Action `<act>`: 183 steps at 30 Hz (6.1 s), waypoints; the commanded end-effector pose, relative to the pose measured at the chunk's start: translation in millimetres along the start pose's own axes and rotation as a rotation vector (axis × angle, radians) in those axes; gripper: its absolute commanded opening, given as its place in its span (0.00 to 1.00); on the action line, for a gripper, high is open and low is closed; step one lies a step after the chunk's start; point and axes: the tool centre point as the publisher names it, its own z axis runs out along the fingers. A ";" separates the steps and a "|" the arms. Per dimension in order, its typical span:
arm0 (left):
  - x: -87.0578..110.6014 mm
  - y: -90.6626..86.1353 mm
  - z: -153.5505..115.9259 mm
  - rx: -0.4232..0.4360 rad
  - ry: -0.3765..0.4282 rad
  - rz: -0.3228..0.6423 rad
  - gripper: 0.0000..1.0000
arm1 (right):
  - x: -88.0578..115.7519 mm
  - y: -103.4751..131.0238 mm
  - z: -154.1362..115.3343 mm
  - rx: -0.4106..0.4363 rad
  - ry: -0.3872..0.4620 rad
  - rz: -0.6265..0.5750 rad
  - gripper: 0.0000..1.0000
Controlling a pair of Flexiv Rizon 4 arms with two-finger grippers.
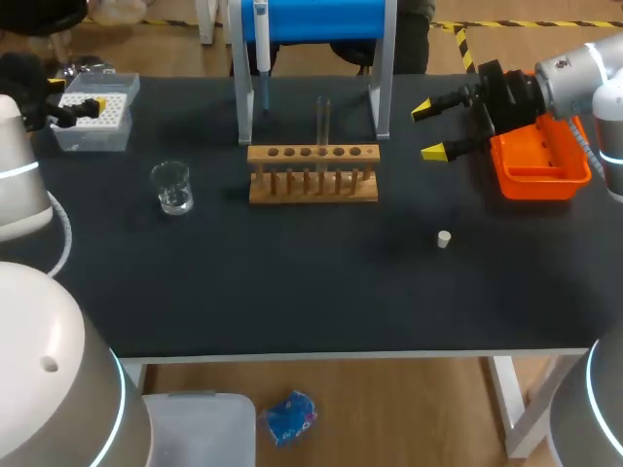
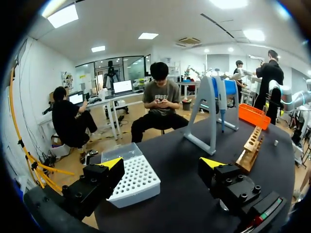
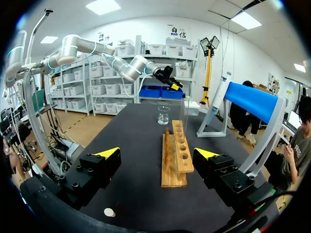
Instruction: Invert the test tube, pick up the pipette, mount the tip to pipette, aspirate from beaker and dispense into the tube, eject the tip, return the pipette, and cap with the stopper.
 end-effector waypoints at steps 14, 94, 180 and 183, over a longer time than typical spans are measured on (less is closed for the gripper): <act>-34.2 14.0 25.7 -0.061 -0.079 -0.068 1.00 | 0.1 -0.2 -0.7 0.000 0.001 -0.001 1.00; -92.0 51.0 95.1 -0.253 -0.402 -0.367 1.00 | 0.1 -0.2 -0.7 0.000 0.001 -0.001 1.00; -94.4 36.3 87.9 -0.267 -0.460 -0.310 0.00 | 0.1 -0.2 -0.7 0.000 0.001 -0.001 1.00; -94.9 31.3 85.6 -0.256 -0.466 -0.302 0.00 | 0.1 -0.2 -0.7 0.000 0.001 -0.001 1.00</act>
